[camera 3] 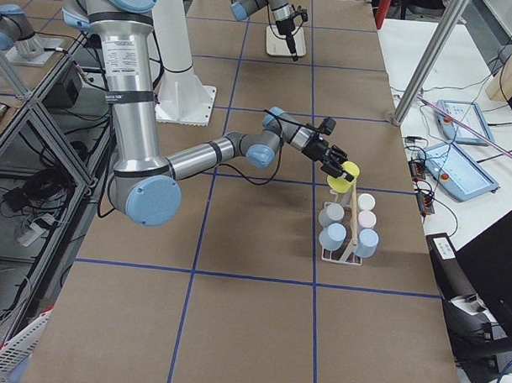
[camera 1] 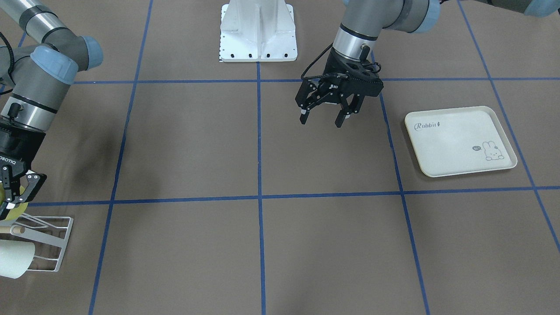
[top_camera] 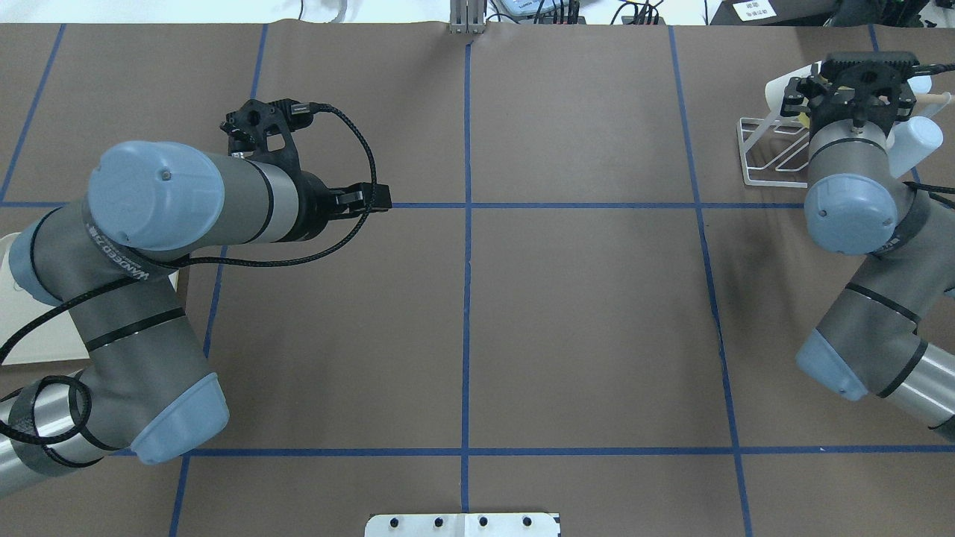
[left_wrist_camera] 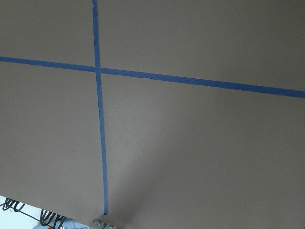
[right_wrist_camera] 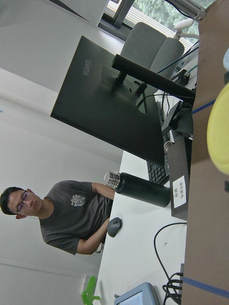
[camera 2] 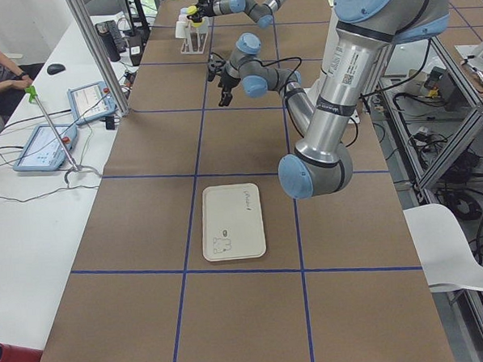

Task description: Transfer IKEA cup to right arm and place on rack

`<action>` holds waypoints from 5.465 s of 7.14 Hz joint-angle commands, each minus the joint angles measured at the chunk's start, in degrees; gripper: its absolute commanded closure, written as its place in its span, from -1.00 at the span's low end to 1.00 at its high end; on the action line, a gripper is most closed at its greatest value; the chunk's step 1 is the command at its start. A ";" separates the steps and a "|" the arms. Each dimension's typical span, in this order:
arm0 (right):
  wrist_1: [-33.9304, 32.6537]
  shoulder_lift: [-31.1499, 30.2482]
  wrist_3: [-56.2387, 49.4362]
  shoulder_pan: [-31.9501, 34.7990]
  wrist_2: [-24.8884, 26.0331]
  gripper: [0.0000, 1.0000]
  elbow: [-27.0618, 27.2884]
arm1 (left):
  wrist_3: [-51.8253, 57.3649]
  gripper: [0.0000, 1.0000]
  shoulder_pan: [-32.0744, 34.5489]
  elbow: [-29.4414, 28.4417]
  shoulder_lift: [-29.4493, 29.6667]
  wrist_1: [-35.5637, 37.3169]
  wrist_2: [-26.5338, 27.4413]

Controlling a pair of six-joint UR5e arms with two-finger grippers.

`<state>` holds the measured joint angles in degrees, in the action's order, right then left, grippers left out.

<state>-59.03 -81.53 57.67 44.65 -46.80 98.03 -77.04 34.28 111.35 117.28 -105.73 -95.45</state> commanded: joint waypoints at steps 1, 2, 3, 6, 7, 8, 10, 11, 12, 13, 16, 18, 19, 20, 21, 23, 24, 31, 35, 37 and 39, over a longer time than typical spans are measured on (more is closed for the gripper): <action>0.15 0.06 -0.10 0.08 -0.14 1.00 -0.12 | -0.04 -1.00 0.00 0.00 -0.03 0.00 0.00; 0.15 0.06 -0.10 0.08 -0.31 1.00 -0.55 | -0.04 -1.00 -0.09 0.00 -0.03 -0.09 0.00; 0.15 0.06 -0.02 0.08 -0.31 1.00 -0.64 | -0.21 -1.00 -0.09 0.00 -0.03 -0.09 0.00; 0.15 -0.12 0.16 -0.01 -0.31 1.00 -1.43 | -0.30 -1.00 -0.18 0.00 -0.12 -0.09 0.00; 0.15 -0.12 0.25 -0.01 -0.31 1.00 -1.70 | -0.30 -1.00 -0.18 0.00 -0.12 -0.09 0.00; 0.15 -0.12 0.33 -0.18 -0.31 1.00 -1.87 | -0.30 -1.00 -0.18 -0.17 -0.12 -0.09 0.00; 0.15 -0.12 0.33 -0.71 -0.31 1.00 -2.84 | -0.30 -1.00 -0.27 -0.26 -0.12 -0.26 0.00; 0.15 -0.12 0.34 -0.88 -0.31 1.00 -2.84 | -0.30 -1.00 -0.27 -0.35 -0.12 -0.35 0.00; 0.15 -0.12 0.34 -1.06 -0.31 1.00 -2.93 | -0.30 -1.00 -0.27 -0.26 -0.12 -0.35 0.00; 0.15 -0.12 0.34 -1.32 -0.31 1.00 -2.93 | -0.30 -1.00 -0.27 -0.17 -0.12 -0.35 0.00; 0.15 -0.12 0.25 -1.59 -0.83 0.70 -3.81 | -0.39 -1.00 -0.27 0.00 -0.12 -0.35 0.00; 0.23 -0.12 0.16 -1.59 -1.72 -0.49 -3.46 | -0.48 -1.00 -0.27 0.00 -0.12 -0.35 0.00; 0.23 -0.03 -0.01 -1.59 -1.72 -0.98 -3.28 | -0.48 -1.00 -0.27 0.00 -0.12 -0.35 0.00; 0.23 -0.03 -0.10 -1.50 -2.07 -0.98 -2.67 | -0.48 -1.00 -0.27 -0.08 -0.12 -0.35 0.00; 0.23 -0.03 -0.19 -1.41 -3.20 -0.99 -1.88 | -0.48 -1.00 -0.27 -0.09 -0.12 -0.35 0.00; 0.23 -0.29 -1.76 -0.19 -8.02 -0.99 0.75 | -0.39 -1.00 -0.18 0.00 -0.12 -0.35 -0.09; 0.06 -0.81 -4.38 1.64 -10.83 -0.99 3.28 | -0.22 -1.00 0.08 0.09 -0.03 -0.35 -0.09; -24.03 0.92 -42.67 37.76 -67.33 -0.99 8.14 | 28.29 -1.00 14.64 5.45 0.06 22.03 -12.00; -44.29 2.34 -60.72 43.23 -80.62 -0.99 6.30 | 54.67 -1.00 31.95 2.30 -2.82 33.48 -30.87; -47.22 1.73 -65.05 46.12 -87.81 -0.99 4.72 | 65.74 -1.00 39.42 1.33 -8.71 33.05 -39.25; -48.63 0.68 -67.59 46.22 -89.17 -0.99 4.80 | 72.61 -1.00 45.06 -1.66 -11.79 32.70 -42.97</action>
<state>-106.80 -80.28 -8.24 90.56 -134.80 102.84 -9.26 75.69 111.33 107.62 -72.86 -136.22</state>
